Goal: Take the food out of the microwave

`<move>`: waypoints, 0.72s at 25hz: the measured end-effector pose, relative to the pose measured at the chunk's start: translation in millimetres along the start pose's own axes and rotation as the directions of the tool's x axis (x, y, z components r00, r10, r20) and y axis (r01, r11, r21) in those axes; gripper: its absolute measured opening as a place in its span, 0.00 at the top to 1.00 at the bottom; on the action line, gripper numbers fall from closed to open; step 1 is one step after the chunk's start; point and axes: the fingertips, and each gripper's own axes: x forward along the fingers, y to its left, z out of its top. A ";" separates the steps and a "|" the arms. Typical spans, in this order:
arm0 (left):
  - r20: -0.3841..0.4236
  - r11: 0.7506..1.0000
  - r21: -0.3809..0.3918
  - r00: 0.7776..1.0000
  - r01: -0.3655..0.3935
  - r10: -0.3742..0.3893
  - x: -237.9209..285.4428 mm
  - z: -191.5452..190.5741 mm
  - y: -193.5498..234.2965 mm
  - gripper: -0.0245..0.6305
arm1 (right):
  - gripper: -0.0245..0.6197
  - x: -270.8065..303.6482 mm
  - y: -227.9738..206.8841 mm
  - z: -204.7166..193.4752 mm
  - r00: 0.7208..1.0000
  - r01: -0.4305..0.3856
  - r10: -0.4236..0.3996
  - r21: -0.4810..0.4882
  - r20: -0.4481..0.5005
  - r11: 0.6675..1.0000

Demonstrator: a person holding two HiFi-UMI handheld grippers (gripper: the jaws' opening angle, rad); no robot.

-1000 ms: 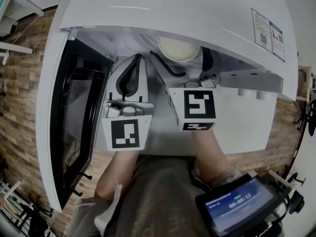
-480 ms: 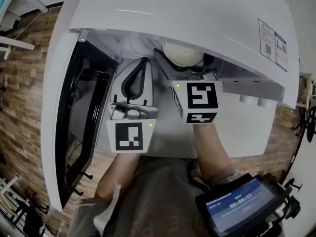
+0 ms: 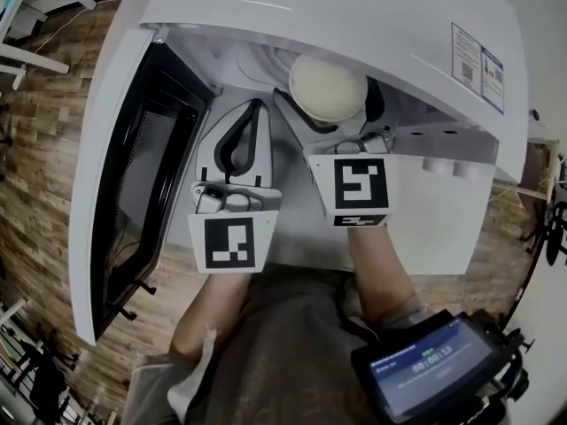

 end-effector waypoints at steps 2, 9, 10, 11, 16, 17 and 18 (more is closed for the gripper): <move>-0.002 1.000 -0.001 1.000 -0.013 0.013 -7.6 2.0 -3.8 0.95 | 0.13 -9.4 5.8 2.2 1.000 -0.022 0.022 -0.008 0.008 1.000; 0.008 0.999 -0.004 0.999 -0.046 0.046 -39.9 14.9 -29.4 0.95 | 0.13 -57.7 19.3 5.1 0.997 -0.081 0.081 -0.013 0.015 0.997; 0.008 0.999 -0.008 0.999 -0.052 0.052 -45.2 16.6 -34.4 0.95 | 0.13 -66.2 20.4 5.7 0.996 -0.088 0.088 -0.014 0.016 0.996; 0.007 0.998 -0.011 0.998 -0.056 0.056 -50.5 17.9 -39.5 0.95 | 0.13 -74.9 21.0 5.8 0.995 -0.093 0.094 -0.018 0.016 0.995; 0.011 0.997 -0.015 0.997 -0.078 0.078 -73.8 19.5 -60.6 0.95 | 0.13 -117.5 23.5 -2.7 0.993 -0.117 0.117 -0.029 0.012 0.993; 0.012 0.997 -0.013 0.997 -0.079 0.079 -77.8 18.7 -65.4 0.95 | 0.13 -126.0 23.0 -7.1 0.993 -0.118 0.118 -0.027 0.007 0.993; 0.010 0.997 -0.014 0.997 -0.079 0.079 -81.7 17.4 -70.8 0.95 | 0.13 -134.6 22.0 -12.0 0.993 -0.118 0.118 -0.025 0.002 0.993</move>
